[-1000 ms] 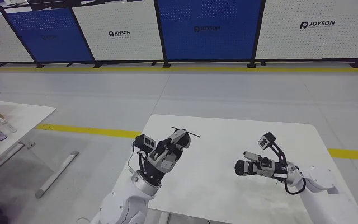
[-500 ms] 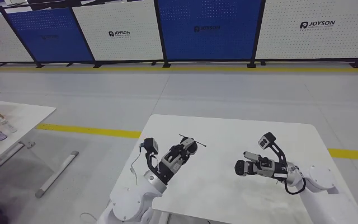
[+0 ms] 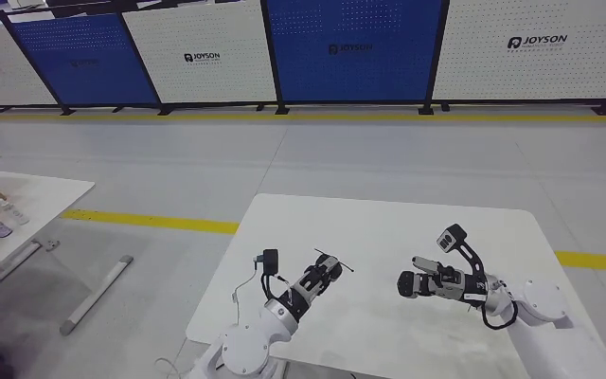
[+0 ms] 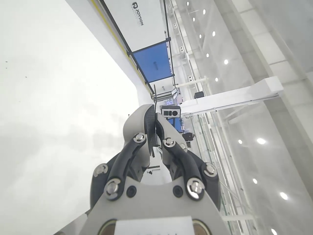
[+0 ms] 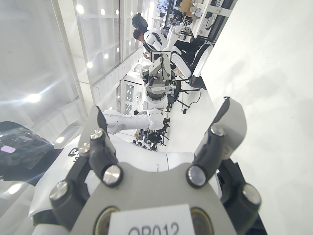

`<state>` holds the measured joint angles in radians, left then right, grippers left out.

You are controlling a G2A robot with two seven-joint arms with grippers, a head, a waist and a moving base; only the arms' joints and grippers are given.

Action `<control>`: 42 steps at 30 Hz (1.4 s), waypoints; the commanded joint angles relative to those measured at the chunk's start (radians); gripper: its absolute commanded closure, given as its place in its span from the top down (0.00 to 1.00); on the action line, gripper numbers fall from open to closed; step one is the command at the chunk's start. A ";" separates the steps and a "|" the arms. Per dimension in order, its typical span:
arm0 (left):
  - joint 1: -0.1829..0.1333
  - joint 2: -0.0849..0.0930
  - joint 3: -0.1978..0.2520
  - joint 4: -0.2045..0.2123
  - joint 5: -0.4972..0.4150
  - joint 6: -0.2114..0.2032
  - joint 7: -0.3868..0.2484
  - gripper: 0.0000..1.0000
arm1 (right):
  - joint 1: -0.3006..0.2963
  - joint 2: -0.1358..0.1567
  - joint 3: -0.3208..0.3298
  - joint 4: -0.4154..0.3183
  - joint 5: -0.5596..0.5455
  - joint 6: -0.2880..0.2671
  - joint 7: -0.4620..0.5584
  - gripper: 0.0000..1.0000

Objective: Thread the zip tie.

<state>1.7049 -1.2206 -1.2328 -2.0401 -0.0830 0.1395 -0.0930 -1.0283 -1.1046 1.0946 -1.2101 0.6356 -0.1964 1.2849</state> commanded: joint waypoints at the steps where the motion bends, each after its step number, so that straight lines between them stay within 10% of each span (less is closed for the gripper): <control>1: 0.000 0.000 0.000 0.000 0.000 0.001 0.000 0.00 | 0.000 0.000 0.000 0.000 0.000 0.000 0.000 1.00; 14: -0.039 0.004 0.035 0.098 0.179 0.058 0.004 0.00 | 0.000 0.000 0.000 0.000 0.000 0.000 0.000 1.00; 27: -0.044 0.004 0.041 0.096 0.179 0.051 -0.011 0.00 | 0.000 0.000 0.000 0.000 0.000 0.000 0.000 1.00; 35: 0.005 0.003 -0.063 -0.049 -0.046 -0.015 0.030 0.00 | 0.000 0.000 0.000 0.000 0.000 0.000 0.000 1.00; 42: 0.090 0.011 -0.182 -0.206 -0.320 -0.028 -0.112 0.00 | 0.000 0.000 0.000 0.000 0.000 0.000 0.000 1.00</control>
<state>1.7828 -1.2120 -1.3951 -2.2357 -0.3932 0.1134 -0.1900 -1.0283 -1.1046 1.0946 -1.2101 0.6356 -0.1964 1.2849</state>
